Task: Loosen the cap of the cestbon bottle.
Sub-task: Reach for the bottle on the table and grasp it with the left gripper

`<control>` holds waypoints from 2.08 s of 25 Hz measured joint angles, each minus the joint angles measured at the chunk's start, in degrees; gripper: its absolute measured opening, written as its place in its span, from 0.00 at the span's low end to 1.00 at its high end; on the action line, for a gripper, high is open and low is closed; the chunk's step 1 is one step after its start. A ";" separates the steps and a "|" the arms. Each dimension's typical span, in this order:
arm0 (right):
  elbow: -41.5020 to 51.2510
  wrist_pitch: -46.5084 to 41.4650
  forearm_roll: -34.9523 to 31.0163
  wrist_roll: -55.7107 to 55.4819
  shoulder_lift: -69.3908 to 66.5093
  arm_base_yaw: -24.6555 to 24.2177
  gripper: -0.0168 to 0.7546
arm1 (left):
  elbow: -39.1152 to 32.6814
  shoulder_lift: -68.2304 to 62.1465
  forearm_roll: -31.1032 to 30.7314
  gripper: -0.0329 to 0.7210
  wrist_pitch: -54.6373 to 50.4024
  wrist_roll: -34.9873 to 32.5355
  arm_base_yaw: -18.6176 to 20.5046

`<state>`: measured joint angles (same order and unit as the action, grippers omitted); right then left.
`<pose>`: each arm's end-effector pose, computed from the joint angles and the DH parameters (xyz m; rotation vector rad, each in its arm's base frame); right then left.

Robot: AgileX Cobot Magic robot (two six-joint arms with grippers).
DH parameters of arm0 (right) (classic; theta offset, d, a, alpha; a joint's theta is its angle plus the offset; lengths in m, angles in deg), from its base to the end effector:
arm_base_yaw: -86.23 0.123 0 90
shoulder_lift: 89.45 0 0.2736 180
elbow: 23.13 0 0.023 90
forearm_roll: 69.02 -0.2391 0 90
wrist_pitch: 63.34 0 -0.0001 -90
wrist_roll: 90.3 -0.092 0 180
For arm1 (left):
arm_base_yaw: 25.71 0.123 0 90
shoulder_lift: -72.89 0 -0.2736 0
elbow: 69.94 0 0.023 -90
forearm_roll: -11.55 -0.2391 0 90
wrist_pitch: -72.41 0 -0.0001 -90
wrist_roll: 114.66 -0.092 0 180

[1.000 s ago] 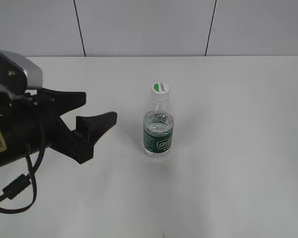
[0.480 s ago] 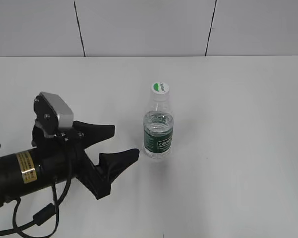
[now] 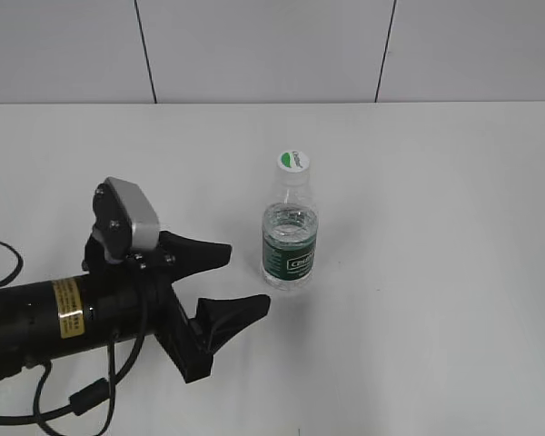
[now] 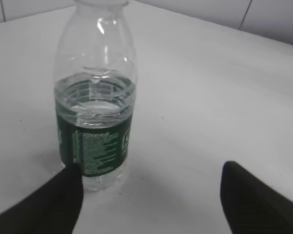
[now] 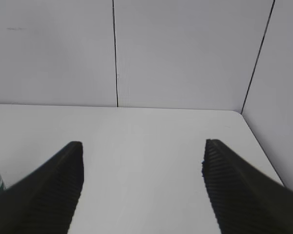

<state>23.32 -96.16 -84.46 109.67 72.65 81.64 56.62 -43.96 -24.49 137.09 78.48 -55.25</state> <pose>0.0367 0.0104 0.3214 -0.1427 1.6722 -0.0295 0.2016 -0.1705 0.1078 0.9249 1.7310 -0.8335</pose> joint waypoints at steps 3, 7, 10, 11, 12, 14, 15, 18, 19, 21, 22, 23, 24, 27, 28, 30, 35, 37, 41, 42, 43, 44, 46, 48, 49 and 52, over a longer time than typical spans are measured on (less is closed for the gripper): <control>0.00 0.00 -0.20 0.06 0.00 0.00 0.77 | 2.65 0.00 -1.61 0.75 -2.71 -0.27 0.00; 0.00 0.05 -0.26 0.06 0.00 0.00 0.77 | 5.61 -0.22 -2.32 0.81 -4.92 -2.80 0.00; 0.00 0.05 -0.47 0.06 0.00 0.00 0.77 | 6.71 -2.01 -2.43 0.83 -4.97 -4.66 0.19; 0.00 0.05 -0.49 0.06 0.00 0.00 0.77 | 6.98 -2.94 -2.58 0.83 -4.63 -4.82 0.45; 0.00 0.05 -0.54 0.06 0.00 0.00 0.77 | 7.12 -3.78 -2.64 0.83 -3.61 -4.93 0.81; 0.00 0.05 -0.61 0.06 0.00 0.00 0.77 | 8.06 -4.73 -2.64 0.83 -1.57 -5.05 1.80; 0.00 0.05 -0.63 0.06 0.00 0.00 0.77 | 8.67 -4.81 -2.64 0.83 -1.36 -5.05 2.25; 0.00 0.05 -0.67 0.06 0.00 0.00 0.77 | 10.17 -4.81 -2.83 0.83 -1.49 -5.10 3.76; 0.00 0.05 -0.67 0.06 0.00 0.00 0.77 | 10.51 -4.85 -3.11 0.83 -1.64 -5.10 4.07; 0.00 0.05 -0.67 0.06 0.00 0.00 0.77 | 11.19 -5.04 -3.65 0.83 -1.91 -5.10 4.41; 0.00 0.05 -0.67 0.06 0.00 0.00 0.77 | 11.67 -5.37 -4.12 0.83 -2.00 -5.10 4.41; 0.00 0.05 -0.67 0.06 0.00 0.00 0.77 | 12.37 -5.84 -4.89 0.83 -2.06 -5.10 4.41; 0.00 0.05 -0.67 0.06 0.00 0.00 0.77 | 13.30 -6.54 -5.99 0.83 -2.06 -5.10 4.41; 0.00 0.05 -0.67 0.06 0.00 0.00 0.77 | 15.86 -9.08 -9.81 0.83 -2.06 -4.27 4.41; 0.00 0.05 -0.67 0.11 0.00 0.00 0.77 | 16.64 -9.73 -10.49 0.83 -2.06 -4.14 4.41; 0.00 0.05 -0.67 0.11 0.00 0.00 0.77 | 17.99 -10.99 -10.90 0.83 -2.06 -3.94 4.41; 0.00 0.05 -0.67 0.11 0.00 0.00 0.77 | 21.12 -12.80 -11.19 0.83 -1.94 -2.06 4.41; 0.00 0.05 -0.67 0.11 -0.09 0.00 0.77 | 21.83 -13.52 -11.25 0.83 -1.87 -1.41 4.41; 0.00 0.05 -0.67 0.11 -1.48 0.00 0.77 | 22.93 -14.02 -11.37 0.83 -1.92 -1.18 4.41; 0.00 0.05 -0.67 0.11 -2.00 0.00 0.77 | 23.35 -14.08 -11.44 0.83 -1.99 -1.18 4.41; 0.00 0.05 -0.67 0.11 -2.66 0.00 0.77 | 23.80 -14.07 -11.49 0.83 -2.47 -1.17 4.41; 0.00 0.11 -0.67 0.11 -3.35 0.00 0.77 | 24.21 -14.07 -11.74 0.83 -3.08 -1.11 4.41; 0.00 0.82 -0.67 0.11 -4.57 0.00 0.77 | 24.91 -14.13 -12.43 0.83 -3.71 -0.65 4.41; 0.00 2.50 -0.67 0.11 -5.76 0.00 0.77 | 25.21 -14.17 -13.25 0.83 -4.20 -0.32 4.41; 0.00 3.34 -0.67 0.11 -6.27 0.00 0.77 | 25.28 -14.24 -13.31 0.83 -4.26 -0.27 4.41; 0.00 4.74 -0.67 0.11 -7.27 0.00 0.77 | 25.28 -15.06 -13.31 0.83 -4.21 -0.06 4.41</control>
<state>23.32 -91.43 -85.13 109.78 65.37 81.64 81.90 -59.02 -37.80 132.87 78.41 -50.84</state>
